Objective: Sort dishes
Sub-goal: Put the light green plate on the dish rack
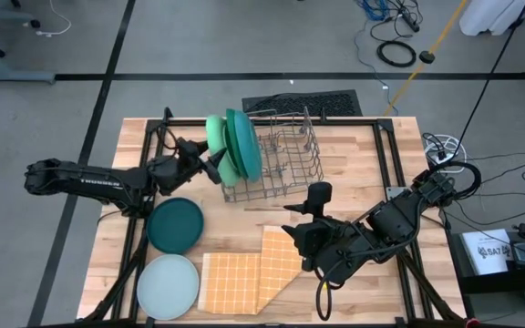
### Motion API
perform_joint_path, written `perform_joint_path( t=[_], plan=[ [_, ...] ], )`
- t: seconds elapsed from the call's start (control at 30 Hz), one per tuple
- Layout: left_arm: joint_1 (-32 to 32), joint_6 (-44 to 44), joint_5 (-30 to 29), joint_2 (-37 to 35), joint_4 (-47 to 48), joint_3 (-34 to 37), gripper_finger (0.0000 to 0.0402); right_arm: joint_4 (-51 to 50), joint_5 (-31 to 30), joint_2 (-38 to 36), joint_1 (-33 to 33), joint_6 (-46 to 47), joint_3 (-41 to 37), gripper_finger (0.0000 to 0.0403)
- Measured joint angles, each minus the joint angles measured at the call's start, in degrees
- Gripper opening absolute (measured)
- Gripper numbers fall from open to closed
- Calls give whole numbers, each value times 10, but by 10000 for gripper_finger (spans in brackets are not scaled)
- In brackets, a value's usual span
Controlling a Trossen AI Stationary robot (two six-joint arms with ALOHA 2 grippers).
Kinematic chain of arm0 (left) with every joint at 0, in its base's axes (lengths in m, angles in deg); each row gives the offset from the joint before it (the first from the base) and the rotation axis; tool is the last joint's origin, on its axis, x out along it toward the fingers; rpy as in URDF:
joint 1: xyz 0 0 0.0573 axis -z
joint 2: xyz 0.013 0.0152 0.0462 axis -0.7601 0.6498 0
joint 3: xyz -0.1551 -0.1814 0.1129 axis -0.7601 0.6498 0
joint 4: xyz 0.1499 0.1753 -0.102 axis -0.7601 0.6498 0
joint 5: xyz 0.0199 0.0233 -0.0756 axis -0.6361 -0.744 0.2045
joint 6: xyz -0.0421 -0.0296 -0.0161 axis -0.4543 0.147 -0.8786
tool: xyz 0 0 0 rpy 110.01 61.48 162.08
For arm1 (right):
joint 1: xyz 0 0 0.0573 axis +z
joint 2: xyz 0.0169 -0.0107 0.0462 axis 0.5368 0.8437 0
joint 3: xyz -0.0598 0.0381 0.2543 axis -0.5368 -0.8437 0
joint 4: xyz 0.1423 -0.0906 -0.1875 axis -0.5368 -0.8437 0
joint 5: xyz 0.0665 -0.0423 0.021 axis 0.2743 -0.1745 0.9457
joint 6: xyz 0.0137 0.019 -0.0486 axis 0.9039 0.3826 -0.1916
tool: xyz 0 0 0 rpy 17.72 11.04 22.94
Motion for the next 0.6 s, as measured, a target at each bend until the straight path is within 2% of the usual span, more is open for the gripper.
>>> perform_joint_path(
  t=[0.13, 0.27, 0.6],
  plan=[
    [0, 19, 2, 0, 0, 0, 246, 0, 0, 0, 0, 3, 0, 210],
    [0, 30, 34, 0, 4, 0, 264, 0, 0, 0, 0, 4, 0, 210],
    [0, 34, 91, 0, 37, 0, 344, 0, 0, 0, 0, 4, 0, 210]
  ],
)
